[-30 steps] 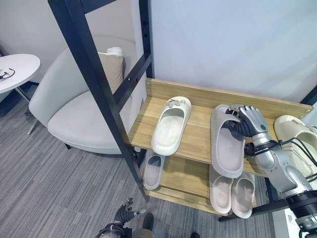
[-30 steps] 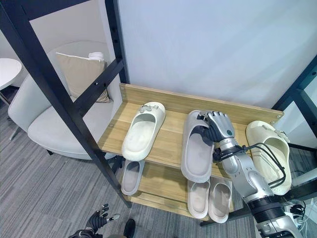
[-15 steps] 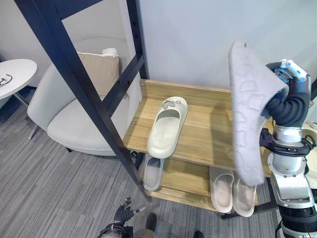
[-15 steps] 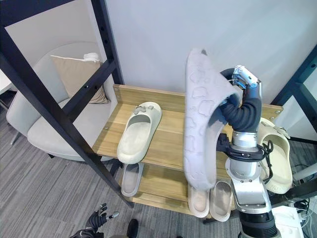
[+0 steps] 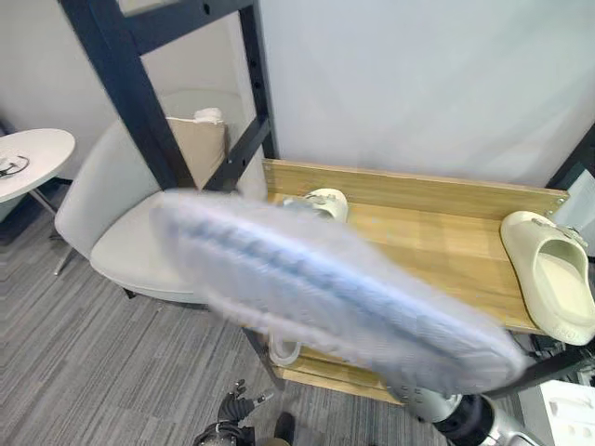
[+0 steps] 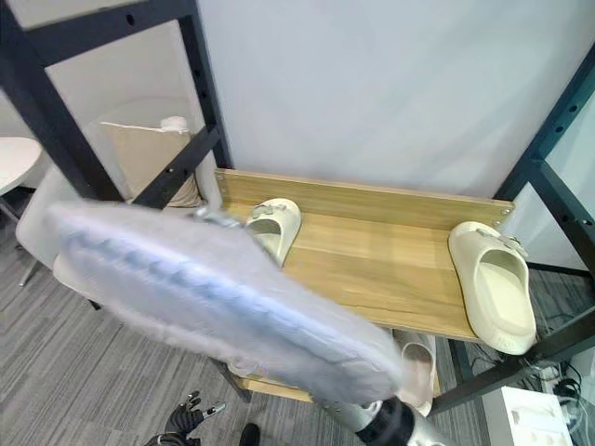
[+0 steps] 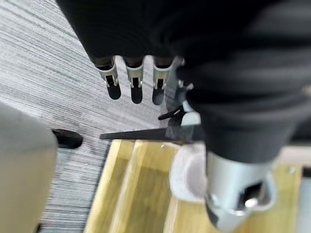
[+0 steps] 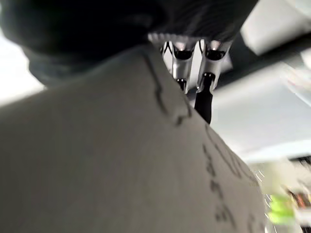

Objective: Arrange the slippers neatly on the shoe rack.

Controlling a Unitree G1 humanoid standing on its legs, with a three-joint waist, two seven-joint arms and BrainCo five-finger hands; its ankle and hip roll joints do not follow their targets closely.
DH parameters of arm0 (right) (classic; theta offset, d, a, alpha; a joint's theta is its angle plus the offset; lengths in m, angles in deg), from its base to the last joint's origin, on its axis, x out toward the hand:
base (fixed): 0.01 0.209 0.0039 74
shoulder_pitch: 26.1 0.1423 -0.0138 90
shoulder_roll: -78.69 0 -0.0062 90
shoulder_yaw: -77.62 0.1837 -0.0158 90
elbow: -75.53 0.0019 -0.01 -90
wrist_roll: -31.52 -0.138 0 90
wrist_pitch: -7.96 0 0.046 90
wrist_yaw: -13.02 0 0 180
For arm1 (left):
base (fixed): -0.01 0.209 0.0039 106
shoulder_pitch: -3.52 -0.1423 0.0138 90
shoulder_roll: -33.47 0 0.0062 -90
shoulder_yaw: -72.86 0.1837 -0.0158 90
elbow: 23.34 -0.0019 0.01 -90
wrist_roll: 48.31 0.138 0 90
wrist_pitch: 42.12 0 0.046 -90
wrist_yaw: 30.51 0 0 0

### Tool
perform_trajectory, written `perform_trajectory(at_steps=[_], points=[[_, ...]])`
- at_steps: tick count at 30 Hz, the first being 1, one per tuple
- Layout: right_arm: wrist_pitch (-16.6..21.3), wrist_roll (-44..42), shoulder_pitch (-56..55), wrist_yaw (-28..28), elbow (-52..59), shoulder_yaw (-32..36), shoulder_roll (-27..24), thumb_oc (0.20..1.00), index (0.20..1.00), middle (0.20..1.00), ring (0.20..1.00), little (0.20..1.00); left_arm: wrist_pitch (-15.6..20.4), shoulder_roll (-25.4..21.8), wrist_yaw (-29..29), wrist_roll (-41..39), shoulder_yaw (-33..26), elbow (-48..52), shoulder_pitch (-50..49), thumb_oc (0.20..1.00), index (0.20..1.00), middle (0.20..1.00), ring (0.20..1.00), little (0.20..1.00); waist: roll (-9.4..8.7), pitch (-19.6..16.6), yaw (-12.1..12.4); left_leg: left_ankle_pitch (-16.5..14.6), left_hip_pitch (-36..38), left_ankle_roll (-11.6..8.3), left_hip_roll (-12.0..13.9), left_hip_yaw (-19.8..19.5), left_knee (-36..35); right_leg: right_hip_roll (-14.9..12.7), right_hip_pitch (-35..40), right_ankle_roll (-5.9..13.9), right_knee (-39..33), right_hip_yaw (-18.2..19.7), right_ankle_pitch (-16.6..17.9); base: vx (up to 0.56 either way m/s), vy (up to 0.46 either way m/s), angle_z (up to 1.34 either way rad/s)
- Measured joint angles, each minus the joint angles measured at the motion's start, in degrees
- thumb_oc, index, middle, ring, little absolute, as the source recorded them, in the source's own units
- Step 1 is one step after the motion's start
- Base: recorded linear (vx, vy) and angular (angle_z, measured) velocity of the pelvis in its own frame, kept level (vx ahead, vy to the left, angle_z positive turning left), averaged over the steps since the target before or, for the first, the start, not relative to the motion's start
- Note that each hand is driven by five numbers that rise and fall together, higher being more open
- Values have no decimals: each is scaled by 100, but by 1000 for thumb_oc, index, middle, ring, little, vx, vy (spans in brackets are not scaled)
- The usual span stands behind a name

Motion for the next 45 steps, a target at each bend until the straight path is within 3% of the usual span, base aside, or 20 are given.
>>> perform_trajectory(at_steps=[4, 8, 15, 17, 21, 23, 25, 26, 29, 34, 36, 39, 42, 45], points=[[-167, -8, -3, -248, -359, -205, 88, 200, 200, 200, 200, 200, 7, -4, 100, -26, -30, -81, -10, 1000, 1000, 1000, 1000, 1000, -4, -7, 112, -7, -18, 21, -25, -92, -3, -4, 10, -72, 0, -50, -48, -13, -14, 8], [-329, 648, -23, -372, -1205, -381, 47, 200, 200, 200, 200, 200, 59, -8, 141, -50, -31, -81, -30, 1000, 1000, 1000, 1000, 1000, 0, -6, 148, -2, -21, 25, -28, -122, -2, 2, 36, -71, 0, -135, -49, -9, -1, 7], [-575, 3633, -612, -371, -3243, -549, -243, 200, 200, 200, 200, 200, 195, -3, 135, -69, -43, -97, -37, 1000, 1000, 1000, 1000, 1000, -5, 93, 163, 41, -93, 5, -46, -330, 21, 7, 62, -39, -1, -307, -72, -18, 11, 14], [-467, 4404, -866, -316, -3869, -404, -377, 200, 200, 200, 200, 200, 248, 5, 125, -70, -27, -99, -20, 1000, 1000, 1000, 1000, 1000, 7, 197, 192, 95, -117, -52, -53, -419, 33, 21, 78, -25, -2, -368, -66, -19, 11, 17], [-486, 6074, -1069, 92, -5235, -151, -450, 200, 200, 200, 200, 200, 270, 20, 58, -47, 8, -195, 123, 1000, 1000, 1000, 1000, 1000, 107, 389, 195, 132, -203, -78, -56, -601, 34, 58, 95, -17, -2, -620, -84, -17, 17, 25], [-514, 6748, -1080, 287, -5319, -109, -661, 200, 200, 200, 200, 200, 279, 17, -1, -44, 25, -192, 145, 1000, 1000, 1000, 1000, 1000, 139, 437, 203, 163, -261, -90, -64, -725, 35, 89, 96, -14, 0, -720, -91, -18, 26, 29], [-453, 7213, -1164, 629, -5385, 304, -823, 200, 200, 200, 200, 200, 294, 28, -44, -52, 22, -158, 165, 1000, 1000, 1000, 1000, 1000, 152, 518, 193, 221, -299, -86, -71, -797, 36, 101, 97, -22, 0, -803, -101, -46, 36, 32], [-349, 7433, -1333, 1062, -5641, 944, -775, 200, 200, 200, 200, 200, 328, 26, -47, -51, 104, -22, 140, 1000, 1000, 1000, 1000, 1000, 176, 567, 226, 226, -315, -93, -83, -892, 36, 101, 124, -25, -1, -895, -120, -66, 35, 41], [-633, 7469, -1367, 1764, -6180, 1703, -879, 200, 200, 200, 200, 200, 359, 3, -50, -60, 207, 43, 153, 1000, 1000, 1000, 1000, 1000, 259, 701, 220, 302, -440, -120, -129, -1038, 37, 127, 74, -36, 4, -1094, -131, -143, 54, 28], [-662, 7367, -1225, 2704, -5862, 2396, -1043, 200, 200, 200, 200, 200, 423, -42, -15, -102, 423, 317, 246, 1000, 1000, 1000, 1000, 1000, 350, 1084, 216, 463, -782, -175, -119, -1100, 40, 127, -210, -26, 39, -1137, -76, -209, 77, 6], [-667, 7390, -888, 3086, -5819, 2573, -1116, 200, 200, 200, 200, 200, 476, -69, 22, -151, 530, 339, 382, 1000, 1000, 1000, 1000, 1000, 426, 1351, 203, 499, -1034, -202, -135, -1179, 167, 102, -500, -66, 263, -1197, -151, -243, 100, 13], [-777, 7599, 48, 3606, -5841, 2647, -1411, 200, 200, 200, 200, 200, 585, -97, 87, -334, 721, 460, 754, 1000, 1000, 1000, 1000, 1000, 588, 1875, 220, 429, -1725, -292, -141, -1186, 600, -34, -1399, -193, 1292, -1091, -433, -199, 155, -2], [-812, 7717, 896, 4008, -6102, 2602, -1457, 200, 200, 200, 200, 200, 707, -205, 154, -526, 750, 558, 1003, 1000, 1000, 1000, 1000, 1000, 471, 2182, 375, 359, -2195, -247, -306, -1011, 846, -439, -2449, -176, 2629, -837, -930, -118, 81, -14], [-835, 7827, 1580, 4314, -6381, 2367, -1494, 200, 200, 200, 200, 200, 817, -411, 247, -725, 877, 692, 1193, 1000, 1000, 1000, 1000, 1000, 377, 2391, 433, 288, -2676, -123, -480, -919, 1177, -695, -3160, -192, 3402, -642, -1212, -116, 81, -2]])
